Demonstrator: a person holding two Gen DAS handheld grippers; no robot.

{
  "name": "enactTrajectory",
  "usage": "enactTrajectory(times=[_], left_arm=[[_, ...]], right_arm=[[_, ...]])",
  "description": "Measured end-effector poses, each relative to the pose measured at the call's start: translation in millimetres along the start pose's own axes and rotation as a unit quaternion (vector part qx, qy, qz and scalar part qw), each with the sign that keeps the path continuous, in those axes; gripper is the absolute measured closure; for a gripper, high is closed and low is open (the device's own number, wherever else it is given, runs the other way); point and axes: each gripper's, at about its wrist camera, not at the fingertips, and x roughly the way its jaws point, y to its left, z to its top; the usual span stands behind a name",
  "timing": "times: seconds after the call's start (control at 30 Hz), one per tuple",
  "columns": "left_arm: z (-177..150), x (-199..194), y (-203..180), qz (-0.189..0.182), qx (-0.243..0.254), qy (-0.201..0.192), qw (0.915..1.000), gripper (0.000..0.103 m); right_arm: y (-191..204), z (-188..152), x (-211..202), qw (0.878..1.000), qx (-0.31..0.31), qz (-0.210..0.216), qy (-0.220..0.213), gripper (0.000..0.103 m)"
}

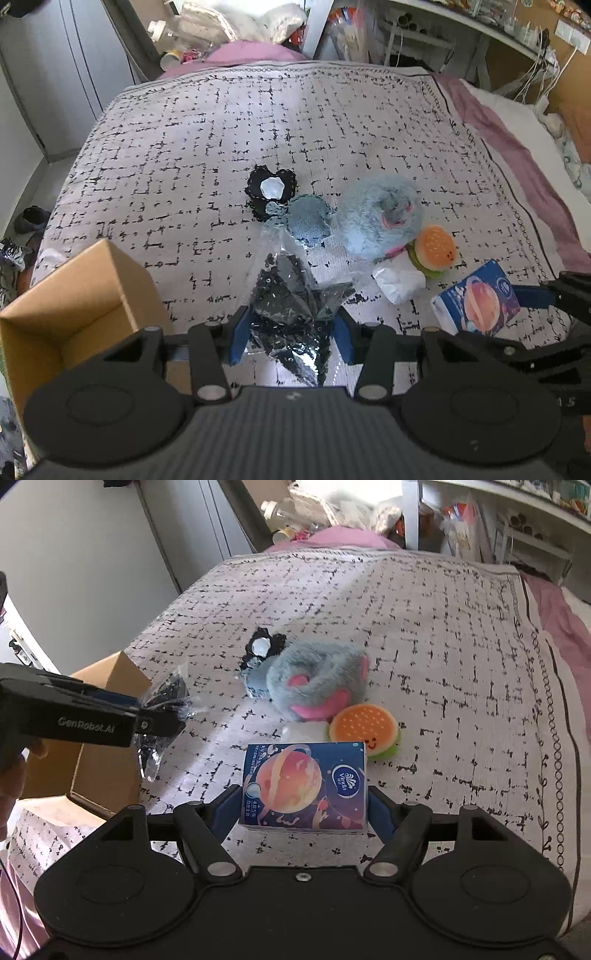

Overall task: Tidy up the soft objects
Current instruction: 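Carry the black bag and tissue box over the cardboard box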

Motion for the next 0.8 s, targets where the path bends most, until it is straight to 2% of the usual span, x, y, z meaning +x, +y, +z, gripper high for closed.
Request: enactTrajectory(times=[0.4, 0.8], left_arm=[[-22.9, -49.4, 18.7, 0.003, -0.03, -0.045, 0.9985, 0.056], [-50.8, -81.8, 59.2, 0.021, -0.078, -0.074, 0.994, 0.056]], right_arm=[[19.7, 10.5, -26.9, 0.999, -0.016, -0.015, -0.037, 0.033], [60.4, 19.9, -38.5, 0.997, -0.051, 0.001, -0.06, 0.033]])
